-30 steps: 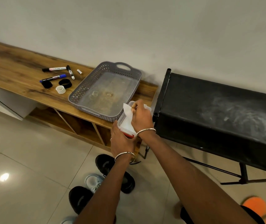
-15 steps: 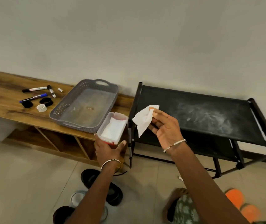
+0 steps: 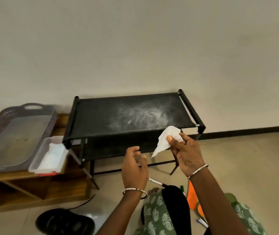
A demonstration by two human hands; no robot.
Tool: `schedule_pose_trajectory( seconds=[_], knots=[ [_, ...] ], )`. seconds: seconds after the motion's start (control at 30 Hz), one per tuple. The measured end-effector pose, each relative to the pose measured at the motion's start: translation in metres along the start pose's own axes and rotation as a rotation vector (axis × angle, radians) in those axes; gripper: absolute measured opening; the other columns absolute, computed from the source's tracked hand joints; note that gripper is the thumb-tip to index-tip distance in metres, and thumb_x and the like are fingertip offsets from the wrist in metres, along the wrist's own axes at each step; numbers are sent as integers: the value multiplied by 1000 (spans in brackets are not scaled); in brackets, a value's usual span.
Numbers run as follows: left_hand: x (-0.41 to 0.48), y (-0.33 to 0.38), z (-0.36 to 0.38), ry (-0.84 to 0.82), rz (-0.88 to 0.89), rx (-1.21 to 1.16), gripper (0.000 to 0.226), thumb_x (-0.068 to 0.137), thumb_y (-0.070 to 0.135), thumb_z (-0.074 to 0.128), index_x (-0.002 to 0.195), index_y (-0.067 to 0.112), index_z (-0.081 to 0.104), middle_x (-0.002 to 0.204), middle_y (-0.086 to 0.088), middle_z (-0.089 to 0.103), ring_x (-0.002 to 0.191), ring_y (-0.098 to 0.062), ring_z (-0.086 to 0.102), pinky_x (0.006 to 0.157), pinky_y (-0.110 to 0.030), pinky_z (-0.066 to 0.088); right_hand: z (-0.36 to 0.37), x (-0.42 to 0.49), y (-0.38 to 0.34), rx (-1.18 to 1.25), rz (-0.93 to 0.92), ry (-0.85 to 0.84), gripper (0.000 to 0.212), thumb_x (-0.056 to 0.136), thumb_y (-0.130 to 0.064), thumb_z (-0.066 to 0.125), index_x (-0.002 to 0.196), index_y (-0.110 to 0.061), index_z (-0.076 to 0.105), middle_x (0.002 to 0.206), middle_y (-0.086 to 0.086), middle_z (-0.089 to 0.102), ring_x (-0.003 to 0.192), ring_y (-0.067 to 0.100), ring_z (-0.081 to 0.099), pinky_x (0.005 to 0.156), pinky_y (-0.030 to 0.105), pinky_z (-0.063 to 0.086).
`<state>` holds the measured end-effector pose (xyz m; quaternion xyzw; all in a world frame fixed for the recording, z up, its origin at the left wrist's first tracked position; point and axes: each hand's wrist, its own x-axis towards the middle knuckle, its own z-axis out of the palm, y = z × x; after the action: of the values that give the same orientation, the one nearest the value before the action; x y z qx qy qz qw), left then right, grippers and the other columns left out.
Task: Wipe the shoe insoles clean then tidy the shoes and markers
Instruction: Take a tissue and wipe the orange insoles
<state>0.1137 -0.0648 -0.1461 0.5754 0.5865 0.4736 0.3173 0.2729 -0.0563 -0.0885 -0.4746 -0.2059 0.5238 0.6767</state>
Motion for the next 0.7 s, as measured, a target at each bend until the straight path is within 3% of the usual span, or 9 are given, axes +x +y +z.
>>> schedule_pose_trajectory(
  seconds=[0.07,0.17,0.23,0.37,0.47,0.57,0.63,0.7],
  knots=[
    [-2,19,32,-230,-102,-166,26,96,21,63,122,24,58,102,9,66,86,2,64,67,-15,51,-32,1,-12,0,-1,60,24,84,3,67,108,3,67,95,11,72,90,22,68,77,28,60],
    [-3,46,80,-574,-370,-385,21,100,35,57,118,27,61,105,1,72,87,-11,72,69,-31,58,-77,5,-23,-26,-19,152,22,86,-3,69,106,5,69,96,13,70,84,19,69,68,27,58],
    [-6,58,117,-712,-466,-446,23,100,34,56,117,20,65,99,0,75,81,-14,73,70,-34,59,-109,9,-28,-24,-20,206,23,87,-5,69,108,5,69,95,13,72,82,18,69,67,26,57],
    [-9,68,180,-814,-544,-468,23,97,26,64,115,13,68,96,-6,75,75,-12,71,66,-28,57,-159,23,-28,-98,-55,278,20,86,-2,70,104,7,70,92,18,70,82,27,65,69,30,56],
    [-10,68,224,-843,-576,-444,20,93,21,69,111,10,70,103,-15,75,79,-19,72,66,-30,59,-194,43,-27,-272,-146,419,27,80,0,77,102,-11,66,95,16,72,85,28,68,73,38,58],
    [-8,60,266,-783,-659,-419,17,92,9,69,107,3,71,100,-18,74,84,-27,71,69,-32,61,-227,62,-26,-519,-229,521,34,76,-13,84,102,-18,63,96,5,72,86,23,71,72,47,60],
    [-5,55,290,-744,-712,-405,17,91,2,69,107,-1,70,95,-18,73,79,-27,70,64,-29,61,-245,70,-26,-650,-236,488,28,77,-24,80,102,-23,67,101,-1,71,92,24,69,77,49,59],
    [-3,50,314,-741,-767,-406,12,89,0,69,101,0,71,87,-16,73,67,-23,70,56,-26,59,-260,74,-28,-676,-167,383,38,79,-20,80,114,-26,66,119,-4,67,107,21,65,88,42,57]
  ],
)
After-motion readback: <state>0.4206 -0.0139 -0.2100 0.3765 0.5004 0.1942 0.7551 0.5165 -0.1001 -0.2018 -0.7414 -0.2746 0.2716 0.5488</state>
